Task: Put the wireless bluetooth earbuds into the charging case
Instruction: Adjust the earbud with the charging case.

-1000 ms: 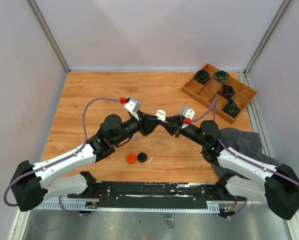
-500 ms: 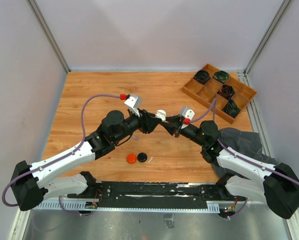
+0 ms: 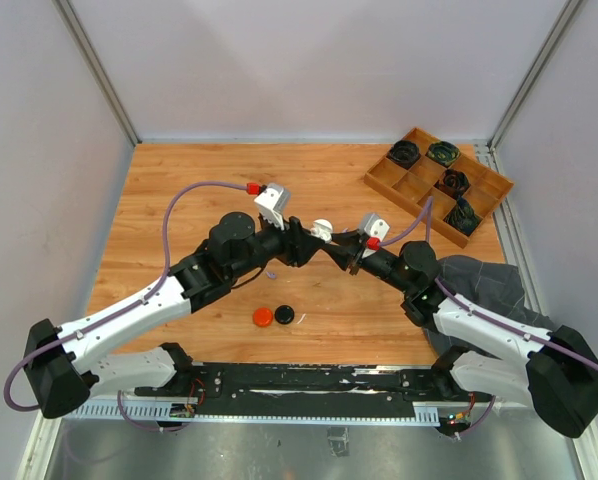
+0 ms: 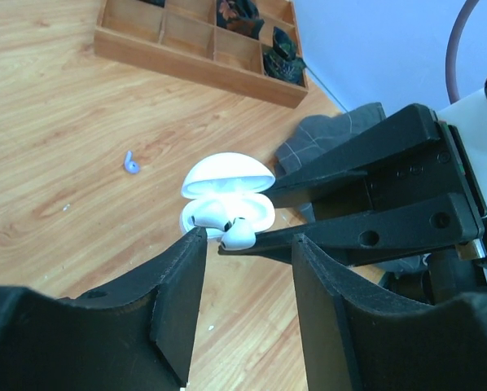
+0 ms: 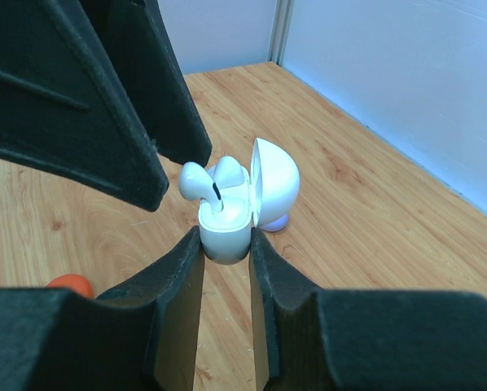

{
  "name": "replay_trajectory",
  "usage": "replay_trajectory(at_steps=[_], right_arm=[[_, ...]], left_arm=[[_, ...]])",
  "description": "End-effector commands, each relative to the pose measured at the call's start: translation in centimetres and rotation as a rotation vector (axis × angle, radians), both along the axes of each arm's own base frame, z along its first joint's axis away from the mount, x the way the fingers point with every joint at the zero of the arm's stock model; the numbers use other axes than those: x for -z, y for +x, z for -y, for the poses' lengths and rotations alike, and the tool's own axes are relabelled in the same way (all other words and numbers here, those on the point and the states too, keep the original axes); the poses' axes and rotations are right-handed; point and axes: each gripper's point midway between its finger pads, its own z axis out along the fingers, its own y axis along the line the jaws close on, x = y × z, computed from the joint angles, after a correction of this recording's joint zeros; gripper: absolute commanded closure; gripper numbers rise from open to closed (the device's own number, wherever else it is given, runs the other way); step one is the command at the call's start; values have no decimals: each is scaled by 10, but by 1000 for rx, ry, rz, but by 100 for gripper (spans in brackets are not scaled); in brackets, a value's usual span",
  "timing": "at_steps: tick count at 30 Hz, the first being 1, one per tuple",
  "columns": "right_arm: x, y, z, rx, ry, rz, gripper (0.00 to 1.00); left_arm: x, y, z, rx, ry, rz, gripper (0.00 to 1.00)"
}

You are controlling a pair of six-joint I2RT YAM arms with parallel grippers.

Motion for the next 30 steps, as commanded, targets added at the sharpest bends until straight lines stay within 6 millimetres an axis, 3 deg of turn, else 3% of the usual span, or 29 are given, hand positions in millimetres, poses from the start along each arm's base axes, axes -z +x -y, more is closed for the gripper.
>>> replay_trajectory(at_steps=[1, 16, 30], right_arm=[[-6, -2, -2, -3, 15, 37, 99], [-5, -3, -3, -12, 12, 33, 99], [-1, -4, -5, -30, 3, 17, 99]], left_arm=[[-8, -10, 9, 62, -10, -9, 49], [-19, -27, 24, 190, -55, -7, 51], [-21, -26, 28, 199, -63, -2, 48]])
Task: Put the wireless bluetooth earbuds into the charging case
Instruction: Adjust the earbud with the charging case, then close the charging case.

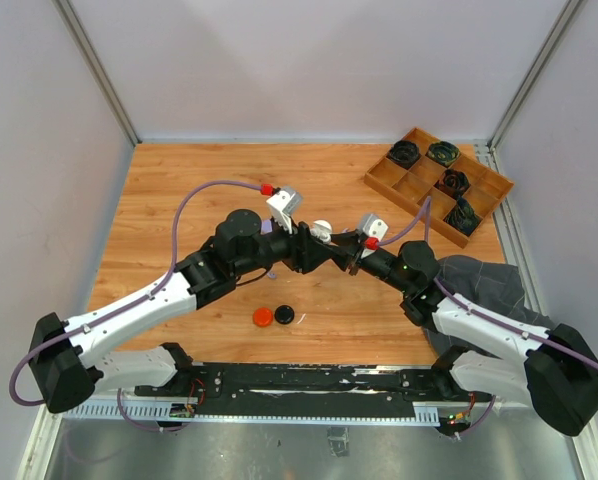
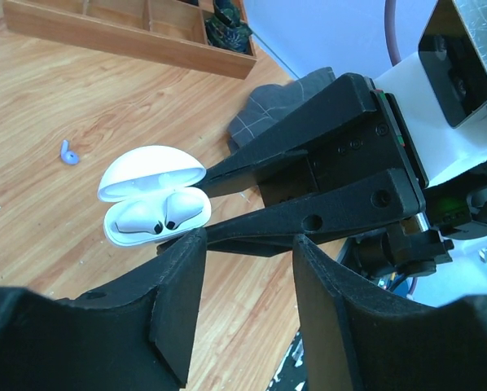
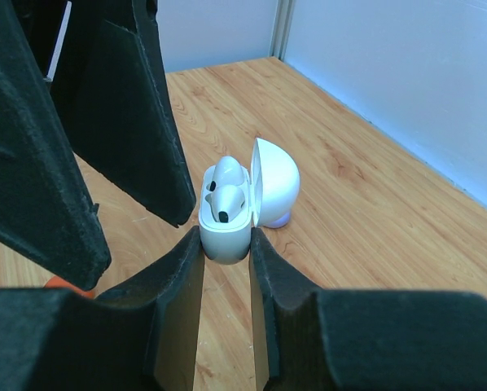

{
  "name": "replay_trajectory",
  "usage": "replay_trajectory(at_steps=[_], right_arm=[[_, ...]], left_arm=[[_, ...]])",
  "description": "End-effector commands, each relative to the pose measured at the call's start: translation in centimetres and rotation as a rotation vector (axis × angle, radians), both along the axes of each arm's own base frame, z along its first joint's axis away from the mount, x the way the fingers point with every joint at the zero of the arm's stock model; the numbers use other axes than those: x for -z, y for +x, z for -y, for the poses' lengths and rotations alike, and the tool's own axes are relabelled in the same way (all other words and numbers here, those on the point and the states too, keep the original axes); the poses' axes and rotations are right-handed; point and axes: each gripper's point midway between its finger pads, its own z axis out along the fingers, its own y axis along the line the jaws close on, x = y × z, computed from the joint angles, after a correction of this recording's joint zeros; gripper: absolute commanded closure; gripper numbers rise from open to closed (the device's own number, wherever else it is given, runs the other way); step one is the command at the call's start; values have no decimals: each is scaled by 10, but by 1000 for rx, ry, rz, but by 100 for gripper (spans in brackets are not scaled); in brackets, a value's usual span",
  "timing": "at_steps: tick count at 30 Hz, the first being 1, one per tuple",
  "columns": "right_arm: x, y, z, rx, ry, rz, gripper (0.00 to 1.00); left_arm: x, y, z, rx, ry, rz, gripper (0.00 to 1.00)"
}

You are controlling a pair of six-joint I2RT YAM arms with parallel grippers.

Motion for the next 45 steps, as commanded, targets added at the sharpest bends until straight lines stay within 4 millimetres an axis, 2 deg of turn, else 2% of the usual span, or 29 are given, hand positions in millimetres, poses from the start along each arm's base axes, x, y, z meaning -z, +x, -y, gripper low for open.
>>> replay_trajectory(at_steps=[1, 7, 10, 13, 18, 24, 34, 40, 45], right_arm=[[-4, -5, -5, -29, 7, 23, 99], [-1, -7, -6, -42, -6, 11, 99], [-2, -9, -7, -58, -9, 10, 99], [-2, -12, -9, -80, -13, 5, 99], [-5, -17, -13, -117, -9, -1, 99], [-7, -23, -19, -166, -5, -19, 99], [-10, -27, -25, -213, 0, -32, 99], [-7, -24, -26, -220, 4, -56, 99], [0, -24, -27, -244, -1, -87, 99]], left_arm=[[-29, -2, 3, 10, -56, 56, 47], [-36, 6, -21, -68, -32, 93, 38], [-34, 12, -35, -77, -35, 80, 36], [-33, 16, -47, -61, -66, 65, 33], [-27, 17, -55, 1, -90, 41, 30], [-23, 18, -52, 109, -144, 12, 29], [0, 26, -37, 193, -129, -50, 29], [0, 18, -27, 298, -169, -72, 31], [-5, 10, -27, 343, -185, -52, 32]])
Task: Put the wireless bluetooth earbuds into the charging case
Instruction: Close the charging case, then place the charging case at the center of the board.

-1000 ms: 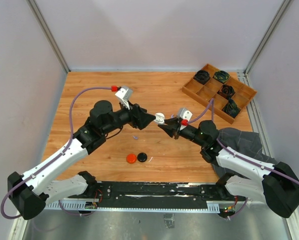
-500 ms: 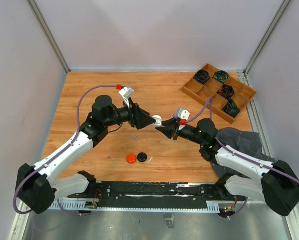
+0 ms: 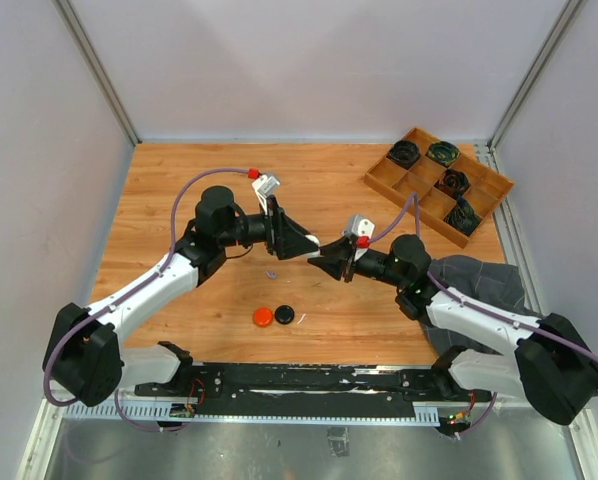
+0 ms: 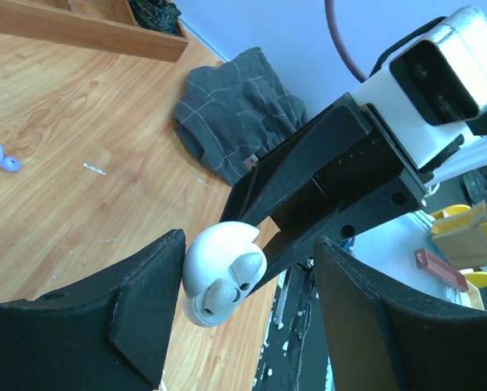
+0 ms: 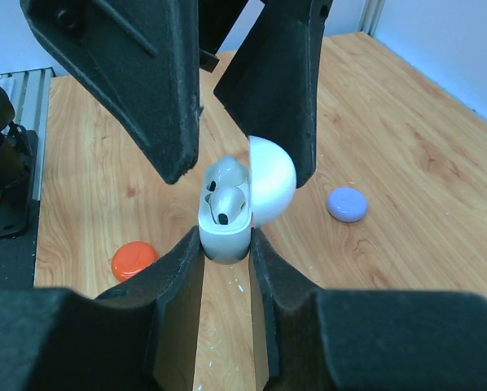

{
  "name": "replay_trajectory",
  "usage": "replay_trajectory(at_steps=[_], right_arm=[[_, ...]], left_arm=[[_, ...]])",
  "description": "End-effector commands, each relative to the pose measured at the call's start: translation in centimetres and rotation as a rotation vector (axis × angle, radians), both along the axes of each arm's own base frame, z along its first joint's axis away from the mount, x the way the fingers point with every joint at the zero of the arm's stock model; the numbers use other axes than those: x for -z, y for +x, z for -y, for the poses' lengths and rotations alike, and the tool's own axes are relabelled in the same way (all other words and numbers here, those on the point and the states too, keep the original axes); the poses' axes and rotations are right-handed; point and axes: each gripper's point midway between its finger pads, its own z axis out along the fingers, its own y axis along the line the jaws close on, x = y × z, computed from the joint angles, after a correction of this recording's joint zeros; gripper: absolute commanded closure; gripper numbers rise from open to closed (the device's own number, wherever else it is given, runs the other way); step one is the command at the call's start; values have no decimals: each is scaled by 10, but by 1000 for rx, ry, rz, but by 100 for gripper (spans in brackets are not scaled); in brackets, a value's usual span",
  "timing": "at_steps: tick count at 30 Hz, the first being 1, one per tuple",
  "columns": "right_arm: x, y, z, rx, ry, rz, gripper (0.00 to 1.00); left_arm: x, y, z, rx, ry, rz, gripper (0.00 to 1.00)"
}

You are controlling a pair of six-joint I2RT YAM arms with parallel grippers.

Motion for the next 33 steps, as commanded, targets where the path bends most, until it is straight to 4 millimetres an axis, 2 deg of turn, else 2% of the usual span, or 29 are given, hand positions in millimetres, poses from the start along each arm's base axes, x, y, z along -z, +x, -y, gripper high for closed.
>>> replay_trajectory(at_steps=[1, 8, 13, 18, 21, 25, 29, 33], right_arm=[[-17, 2, -4, -39, 39, 6, 99], [-7, 5, -1, -47, 24, -42, 99], [3, 9, 2, -26, -26, -111, 99], [34, 12, 11, 52, -149, -288, 99], [55, 8, 18, 91, -221, -420, 99], [90, -1, 32, 151, -338, -601, 98], [117, -16, 38, 176, -391, -772, 97], [139, -27, 39, 208, -413, -895, 97]], left_arm=[[-20, -15, 2, 93, -71, 62, 32], [-24, -27, -1, 139, -101, 72, 35], [-16, -13, -12, 24, -42, 74, 35], [13, 23, -48, -295, 129, 37, 32], [26, 33, -72, -453, 204, 10, 29], [44, 35, -95, -591, 266, -61, 25], [71, 31, -115, -673, 374, -147, 21], [92, 20, -123, -676, 428, -192, 16]])
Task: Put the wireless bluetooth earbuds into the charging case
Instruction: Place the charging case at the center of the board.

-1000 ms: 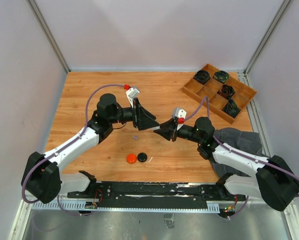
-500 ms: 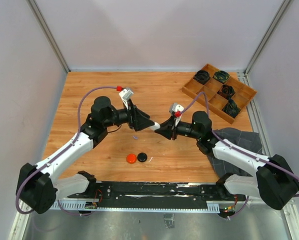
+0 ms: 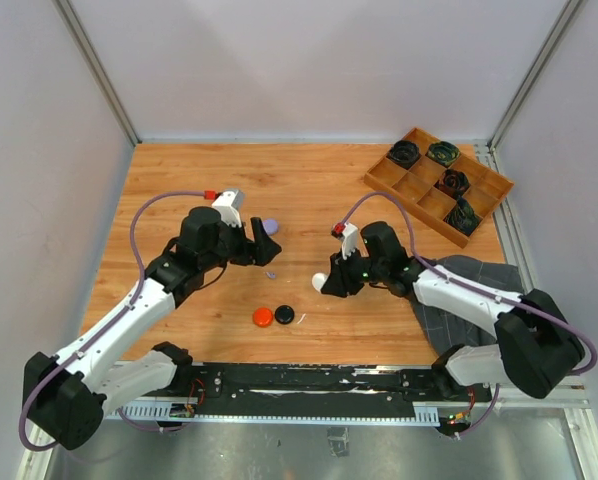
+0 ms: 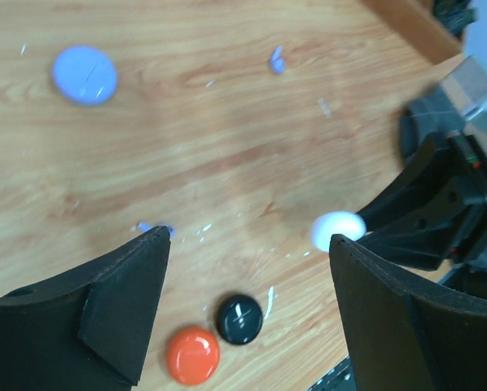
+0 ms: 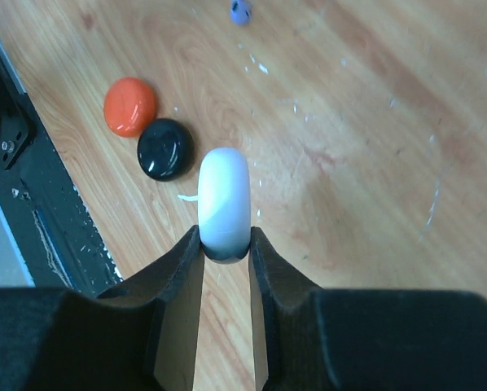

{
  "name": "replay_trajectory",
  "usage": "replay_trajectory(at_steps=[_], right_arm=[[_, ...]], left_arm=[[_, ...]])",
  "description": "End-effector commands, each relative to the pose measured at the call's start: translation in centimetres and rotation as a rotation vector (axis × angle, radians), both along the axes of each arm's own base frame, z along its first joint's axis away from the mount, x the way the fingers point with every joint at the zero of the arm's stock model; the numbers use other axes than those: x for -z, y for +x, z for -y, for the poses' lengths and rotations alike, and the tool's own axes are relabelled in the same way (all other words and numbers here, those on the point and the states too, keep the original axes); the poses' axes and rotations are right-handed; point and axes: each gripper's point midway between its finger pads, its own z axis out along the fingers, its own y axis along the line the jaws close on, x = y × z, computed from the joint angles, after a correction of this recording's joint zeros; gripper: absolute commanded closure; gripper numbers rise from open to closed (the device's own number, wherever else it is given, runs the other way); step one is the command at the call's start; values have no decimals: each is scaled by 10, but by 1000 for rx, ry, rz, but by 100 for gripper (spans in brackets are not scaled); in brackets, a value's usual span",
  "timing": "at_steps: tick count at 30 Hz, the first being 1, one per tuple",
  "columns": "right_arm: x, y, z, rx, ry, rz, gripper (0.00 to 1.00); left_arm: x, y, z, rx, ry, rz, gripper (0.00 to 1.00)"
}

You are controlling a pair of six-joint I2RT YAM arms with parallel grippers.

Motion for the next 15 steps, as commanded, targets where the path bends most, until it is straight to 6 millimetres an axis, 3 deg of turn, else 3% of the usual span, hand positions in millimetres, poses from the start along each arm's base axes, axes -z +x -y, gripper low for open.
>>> replay_trajectory(at_steps=[1, 5, 10, 15], right_arm=[[25, -14, 7, 87, -52, -183, 97], [45, -23, 0, 105, -58, -293, 97], [58, -34, -13, 88, -49, -384, 93], [65, -47, -28, 44, -55, -428, 87]], left_arm=[[34, -11, -23, -82, 78, -86, 14], [41, -16, -30, -149, 20, -78, 1], [39, -14, -42, -222, -6, -34, 1], [51, -11, -45, -243, 18, -48, 1]])
